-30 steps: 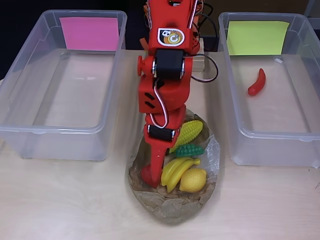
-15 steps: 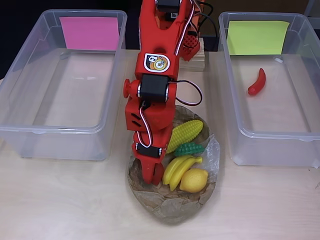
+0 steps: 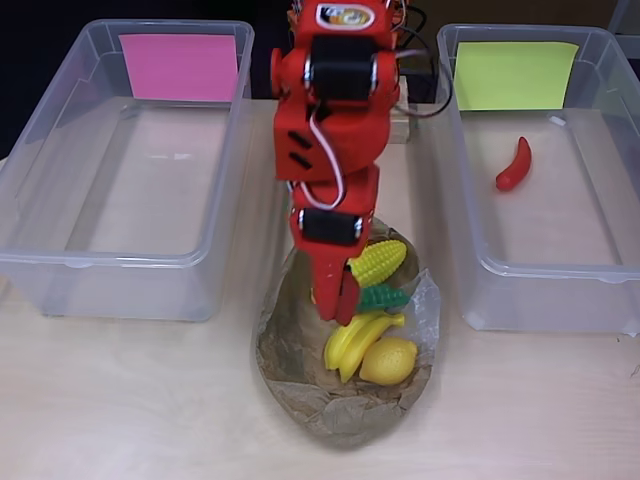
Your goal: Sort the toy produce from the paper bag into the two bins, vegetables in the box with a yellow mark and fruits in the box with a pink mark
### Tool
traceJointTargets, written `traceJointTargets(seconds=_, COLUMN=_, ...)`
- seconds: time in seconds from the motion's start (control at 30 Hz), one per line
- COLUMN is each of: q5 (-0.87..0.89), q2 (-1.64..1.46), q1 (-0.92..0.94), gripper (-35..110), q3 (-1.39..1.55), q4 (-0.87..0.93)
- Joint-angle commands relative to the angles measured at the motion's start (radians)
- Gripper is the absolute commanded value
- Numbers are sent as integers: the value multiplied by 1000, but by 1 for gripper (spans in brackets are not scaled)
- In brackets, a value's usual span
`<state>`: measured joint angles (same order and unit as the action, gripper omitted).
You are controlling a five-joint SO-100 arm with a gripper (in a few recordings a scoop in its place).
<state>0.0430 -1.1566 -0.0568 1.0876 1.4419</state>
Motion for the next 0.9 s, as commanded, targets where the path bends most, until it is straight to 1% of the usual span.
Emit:
traceJointTargets(seconds=0.0, q5=31, q2=-229, q1=-57, gripper=3, q3=3, q4=63)
traceJointTargets(seconds=0.07, q5=66, q2=-342, q1=-58, gripper=4, q3=55, q4=91)
traceJointTargets(seconds=0.17, q5=146, q2=-509, q1=3, gripper=5, q3=181, q4=133)
traceJointTargets(seconds=0.27, q5=179, q2=-650, q1=123, gripper=5, q3=321, q4=147)
traceJointTargets(seconds=0.4, q5=219, q2=-761, q1=336, gripper=5, q3=437, q4=176)
traceJointTargets(seconds=0.57, q5=233, q2=-764, q1=637, gripper=6, q3=485, q4=230)
traceJointTargets(seconds=0.73, q5=135, q2=-649, q1=922, gripper=6, q3=453, q4=264)
traceJointTargets(seconds=0.87, q5=41, q2=-520, q1=1068, gripper=6, q3=397, q4=275)
